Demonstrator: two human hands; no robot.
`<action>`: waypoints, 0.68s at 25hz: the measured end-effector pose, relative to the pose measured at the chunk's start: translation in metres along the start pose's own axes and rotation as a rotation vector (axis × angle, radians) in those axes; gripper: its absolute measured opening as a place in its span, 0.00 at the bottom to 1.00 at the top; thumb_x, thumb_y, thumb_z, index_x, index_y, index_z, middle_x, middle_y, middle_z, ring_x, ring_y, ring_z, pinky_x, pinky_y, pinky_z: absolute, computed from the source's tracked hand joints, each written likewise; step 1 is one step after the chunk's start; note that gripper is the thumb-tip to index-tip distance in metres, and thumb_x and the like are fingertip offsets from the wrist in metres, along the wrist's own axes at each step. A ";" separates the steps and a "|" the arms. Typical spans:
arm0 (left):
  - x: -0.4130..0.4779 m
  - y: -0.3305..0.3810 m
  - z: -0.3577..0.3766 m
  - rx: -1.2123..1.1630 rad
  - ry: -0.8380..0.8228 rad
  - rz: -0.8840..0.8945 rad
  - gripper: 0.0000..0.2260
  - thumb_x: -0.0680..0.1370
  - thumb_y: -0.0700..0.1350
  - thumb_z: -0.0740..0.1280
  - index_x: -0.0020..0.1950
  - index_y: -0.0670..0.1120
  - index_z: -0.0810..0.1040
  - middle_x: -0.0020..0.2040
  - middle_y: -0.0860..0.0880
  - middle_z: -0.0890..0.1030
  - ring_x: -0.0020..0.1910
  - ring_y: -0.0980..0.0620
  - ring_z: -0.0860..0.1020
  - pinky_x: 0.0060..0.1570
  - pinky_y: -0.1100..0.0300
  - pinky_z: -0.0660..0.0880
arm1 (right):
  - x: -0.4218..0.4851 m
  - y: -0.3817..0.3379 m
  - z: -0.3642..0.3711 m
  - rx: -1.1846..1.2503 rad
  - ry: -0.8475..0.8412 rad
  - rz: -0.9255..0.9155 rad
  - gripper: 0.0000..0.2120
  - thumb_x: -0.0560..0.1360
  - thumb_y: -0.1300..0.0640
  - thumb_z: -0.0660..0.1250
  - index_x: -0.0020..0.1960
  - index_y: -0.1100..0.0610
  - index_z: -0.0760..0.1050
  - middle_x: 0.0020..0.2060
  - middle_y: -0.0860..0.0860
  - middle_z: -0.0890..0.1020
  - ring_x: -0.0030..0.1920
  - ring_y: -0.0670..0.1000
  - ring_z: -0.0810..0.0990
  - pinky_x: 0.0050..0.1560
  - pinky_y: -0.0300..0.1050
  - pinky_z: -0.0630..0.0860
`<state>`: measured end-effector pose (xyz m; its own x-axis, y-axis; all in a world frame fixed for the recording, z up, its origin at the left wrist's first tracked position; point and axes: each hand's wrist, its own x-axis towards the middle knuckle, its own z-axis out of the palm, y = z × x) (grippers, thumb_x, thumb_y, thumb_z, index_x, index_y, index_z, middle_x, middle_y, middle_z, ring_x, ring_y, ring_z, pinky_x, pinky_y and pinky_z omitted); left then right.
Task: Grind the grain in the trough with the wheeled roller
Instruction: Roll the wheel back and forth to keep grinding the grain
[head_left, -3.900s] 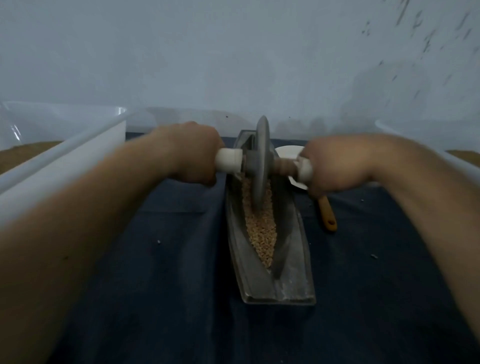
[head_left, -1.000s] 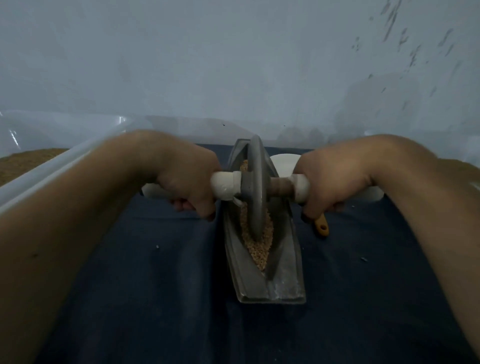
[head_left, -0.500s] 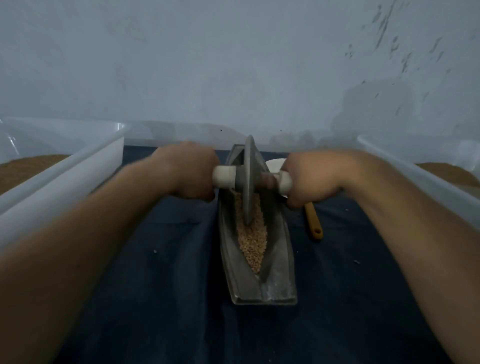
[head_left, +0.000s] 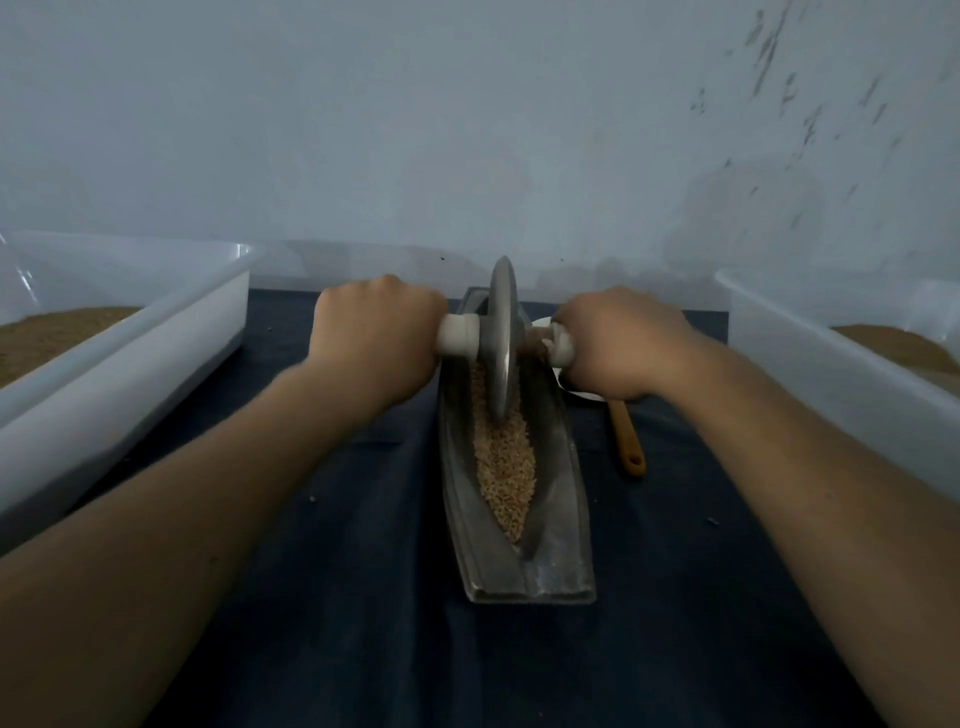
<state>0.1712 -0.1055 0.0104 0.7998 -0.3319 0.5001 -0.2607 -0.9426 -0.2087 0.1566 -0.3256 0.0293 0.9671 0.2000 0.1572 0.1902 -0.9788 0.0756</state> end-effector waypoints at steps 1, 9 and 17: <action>0.004 -0.006 -0.008 -0.092 -0.209 0.047 0.05 0.72 0.51 0.70 0.43 0.52 0.77 0.37 0.51 0.78 0.38 0.46 0.79 0.35 0.55 0.71 | -0.003 0.000 -0.011 0.025 -0.194 -0.021 0.06 0.69 0.53 0.72 0.40 0.53 0.76 0.34 0.51 0.82 0.34 0.52 0.81 0.32 0.42 0.73; 0.004 -0.004 -0.012 -0.015 -0.254 0.052 0.07 0.72 0.51 0.71 0.43 0.51 0.76 0.36 0.50 0.77 0.37 0.48 0.79 0.33 0.59 0.68 | -0.004 -0.001 -0.006 0.004 -0.121 -0.034 0.06 0.71 0.53 0.71 0.38 0.52 0.75 0.32 0.50 0.80 0.34 0.50 0.78 0.32 0.44 0.72; 0.009 -0.008 -0.018 -0.135 -0.424 0.116 0.08 0.70 0.50 0.73 0.39 0.50 0.75 0.33 0.52 0.79 0.33 0.51 0.79 0.31 0.61 0.71 | -0.003 0.002 -0.019 0.077 -0.452 -0.037 0.06 0.67 0.54 0.73 0.35 0.53 0.77 0.30 0.52 0.82 0.30 0.50 0.80 0.30 0.42 0.74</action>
<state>0.1702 -0.1012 0.0318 0.9046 -0.4176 0.0858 -0.4070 -0.9059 -0.1172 0.1513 -0.3277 0.0481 0.9329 0.2126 -0.2906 0.2212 -0.9752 -0.0031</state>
